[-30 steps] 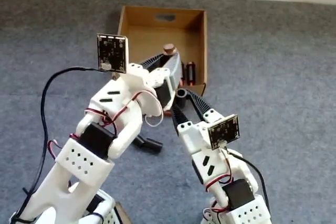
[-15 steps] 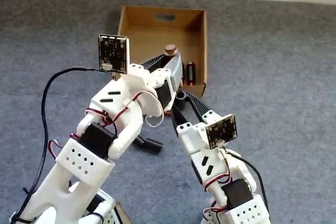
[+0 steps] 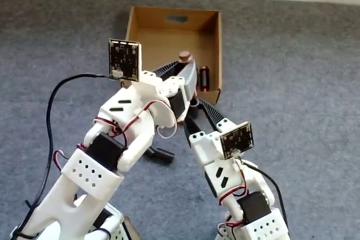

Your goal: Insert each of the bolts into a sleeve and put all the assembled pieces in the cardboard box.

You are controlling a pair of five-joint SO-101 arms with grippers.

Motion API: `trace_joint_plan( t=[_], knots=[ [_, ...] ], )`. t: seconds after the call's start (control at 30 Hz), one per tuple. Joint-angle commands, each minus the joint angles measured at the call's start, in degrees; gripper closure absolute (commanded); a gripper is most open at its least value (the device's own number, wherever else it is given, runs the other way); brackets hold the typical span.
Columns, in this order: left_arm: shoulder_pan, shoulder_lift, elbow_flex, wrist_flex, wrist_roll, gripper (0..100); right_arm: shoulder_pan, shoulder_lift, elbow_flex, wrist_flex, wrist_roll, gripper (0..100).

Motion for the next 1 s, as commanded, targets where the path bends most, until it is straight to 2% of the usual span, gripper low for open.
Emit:
trace_joint_plan(
  t=[0.0,0.33,0.53,0.7,0.97],
  knots=[
    [0.9,-1.5,-0.4,-1.4,0.4,99,-0.2,-0.7,-0.7,0.0,0.9,99.3],
    [3.0,-2.0,-0.7,-1.4,0.0,99,-0.2,-0.7,-0.7,0.0,0.9,99.3],
    [3.5,-2.0,-0.4,-1.1,-10.2,99,-0.2,-0.7,-0.7,0.0,0.9,99.3],
    [3.1,-2.0,-0.4,-1.0,-11.4,99,-0.2,-0.7,-0.7,0.0,0.9,99.3],
    [3.5,-2.0,-6.4,10.0,-11.3,99,-0.2,-0.7,-0.7,0.0,0.9,99.3]
  ],
)
